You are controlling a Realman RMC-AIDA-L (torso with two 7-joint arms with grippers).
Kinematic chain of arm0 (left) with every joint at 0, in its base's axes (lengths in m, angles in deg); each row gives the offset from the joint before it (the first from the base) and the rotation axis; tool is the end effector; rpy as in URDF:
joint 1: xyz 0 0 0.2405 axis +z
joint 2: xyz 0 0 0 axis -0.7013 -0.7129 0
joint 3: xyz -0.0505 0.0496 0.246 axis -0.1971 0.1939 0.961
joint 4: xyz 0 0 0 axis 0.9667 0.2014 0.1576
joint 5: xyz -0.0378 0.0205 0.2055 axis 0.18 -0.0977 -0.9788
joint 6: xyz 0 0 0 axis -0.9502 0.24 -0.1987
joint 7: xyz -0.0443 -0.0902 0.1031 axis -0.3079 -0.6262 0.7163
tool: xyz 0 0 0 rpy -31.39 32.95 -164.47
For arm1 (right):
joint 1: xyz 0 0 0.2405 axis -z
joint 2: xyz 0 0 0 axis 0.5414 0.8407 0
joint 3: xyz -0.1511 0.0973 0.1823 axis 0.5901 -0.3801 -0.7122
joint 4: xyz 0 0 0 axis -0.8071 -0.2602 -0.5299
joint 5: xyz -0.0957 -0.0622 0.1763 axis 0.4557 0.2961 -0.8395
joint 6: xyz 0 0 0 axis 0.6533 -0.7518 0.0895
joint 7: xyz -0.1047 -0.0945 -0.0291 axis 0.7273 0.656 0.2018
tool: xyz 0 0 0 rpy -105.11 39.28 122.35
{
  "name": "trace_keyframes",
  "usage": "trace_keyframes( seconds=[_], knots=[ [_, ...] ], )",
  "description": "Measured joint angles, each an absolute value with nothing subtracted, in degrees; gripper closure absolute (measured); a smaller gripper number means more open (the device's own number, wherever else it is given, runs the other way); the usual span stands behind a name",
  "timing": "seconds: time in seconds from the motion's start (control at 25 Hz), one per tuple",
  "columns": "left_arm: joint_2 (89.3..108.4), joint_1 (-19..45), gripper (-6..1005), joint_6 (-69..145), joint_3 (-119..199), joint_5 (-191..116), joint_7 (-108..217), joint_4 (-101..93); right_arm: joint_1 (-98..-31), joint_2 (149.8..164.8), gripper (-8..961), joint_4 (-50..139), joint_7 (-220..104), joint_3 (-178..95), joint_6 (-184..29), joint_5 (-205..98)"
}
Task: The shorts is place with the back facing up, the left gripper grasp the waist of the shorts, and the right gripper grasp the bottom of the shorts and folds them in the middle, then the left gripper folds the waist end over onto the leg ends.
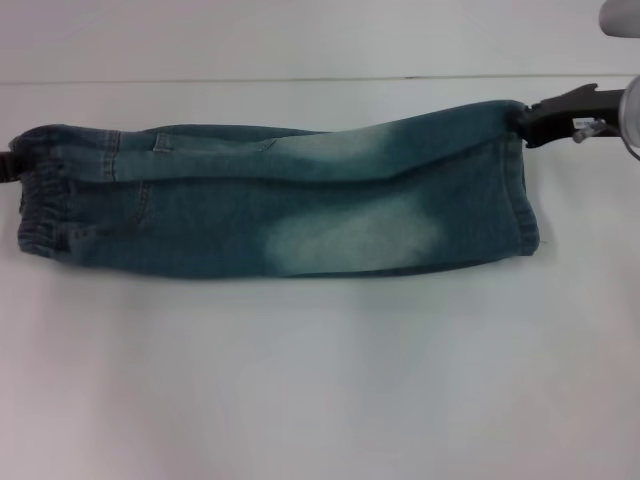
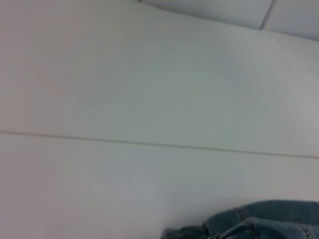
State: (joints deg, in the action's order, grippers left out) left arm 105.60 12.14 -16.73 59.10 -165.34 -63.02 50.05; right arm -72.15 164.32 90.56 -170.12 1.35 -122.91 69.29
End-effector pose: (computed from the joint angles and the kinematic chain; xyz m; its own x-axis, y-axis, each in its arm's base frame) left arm -0.3299 0.3830 0.0876 0.4824 0.6385 0.5997 0.8522 -0.1836 -0.4900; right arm 0.2472 0.4368 0.0273 0.7937 -0.5316 -0.2959 -0.5876 -0.5439 -0.5991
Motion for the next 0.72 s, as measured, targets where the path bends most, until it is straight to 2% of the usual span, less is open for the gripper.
trace_keyframes(
  seconds=[0.52,0.72],
  knots=[
    [106.05,12.7,926,-10.0,63.6,-164.8,-62.5,47.2,-73.6,164.32,835,84.1,-167.7,5.0,-112.4,66.0],
    [106.65,13.7,873,-6.3,67.2,-164.7,-61.1,47.3,-73.1,164.29,790,84.0,-167.4,5.0,-110.9,65.9]
  ],
)
